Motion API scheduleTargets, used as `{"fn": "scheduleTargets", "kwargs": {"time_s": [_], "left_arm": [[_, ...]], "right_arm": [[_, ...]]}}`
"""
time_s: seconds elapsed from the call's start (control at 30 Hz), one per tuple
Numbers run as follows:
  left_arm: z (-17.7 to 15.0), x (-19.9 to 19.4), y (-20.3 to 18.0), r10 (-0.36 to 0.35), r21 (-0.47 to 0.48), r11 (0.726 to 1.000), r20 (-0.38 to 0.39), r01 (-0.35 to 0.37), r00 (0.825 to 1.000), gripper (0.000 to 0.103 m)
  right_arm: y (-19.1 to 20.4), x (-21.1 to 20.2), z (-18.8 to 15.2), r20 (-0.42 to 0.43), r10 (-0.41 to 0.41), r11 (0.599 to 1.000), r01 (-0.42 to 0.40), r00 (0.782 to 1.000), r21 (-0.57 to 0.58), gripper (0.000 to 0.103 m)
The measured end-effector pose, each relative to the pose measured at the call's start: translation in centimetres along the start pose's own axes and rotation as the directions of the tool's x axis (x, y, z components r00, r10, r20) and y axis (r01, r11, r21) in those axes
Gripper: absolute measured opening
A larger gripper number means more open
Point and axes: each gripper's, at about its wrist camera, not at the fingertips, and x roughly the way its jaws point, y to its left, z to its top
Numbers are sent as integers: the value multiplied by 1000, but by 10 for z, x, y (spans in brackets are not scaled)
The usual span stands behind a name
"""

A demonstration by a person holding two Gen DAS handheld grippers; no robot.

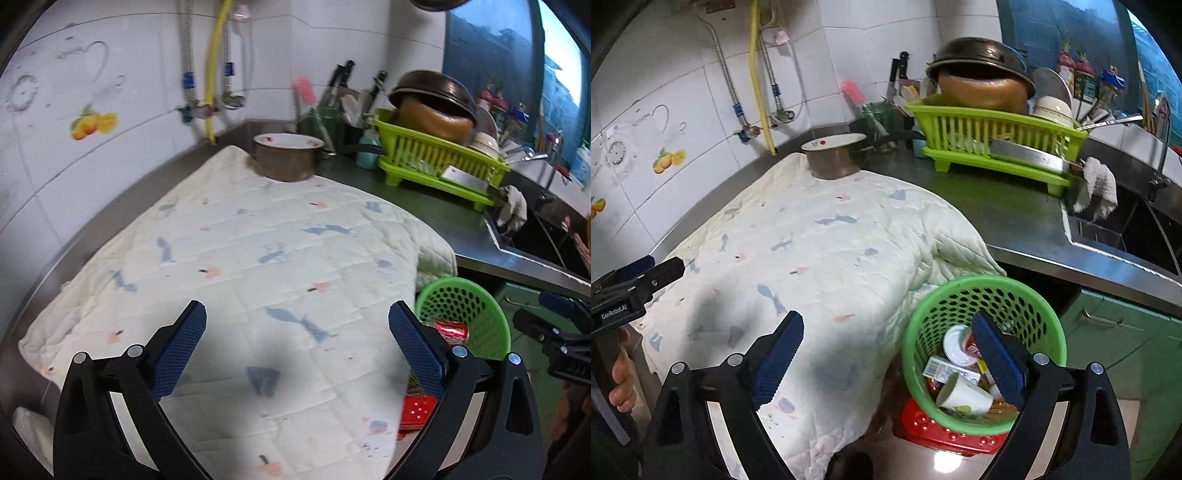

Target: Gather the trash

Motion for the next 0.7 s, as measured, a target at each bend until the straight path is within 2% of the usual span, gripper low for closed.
{"fn": "scheduleTargets", "kwargs": {"time_s": [0.33, 0.7], "left_arm": [[4, -29, 32, 54, -7, 999, 37, -54, 998, 98], [-6, -37, 51, 96, -72, 993, 35, -93, 995, 98]], "right_arm": [[32, -3, 25, 44, 49, 997, -46, 998, -67, 90], [55, -5, 26, 49, 97, 990, -91, 994, -105, 91]]}}
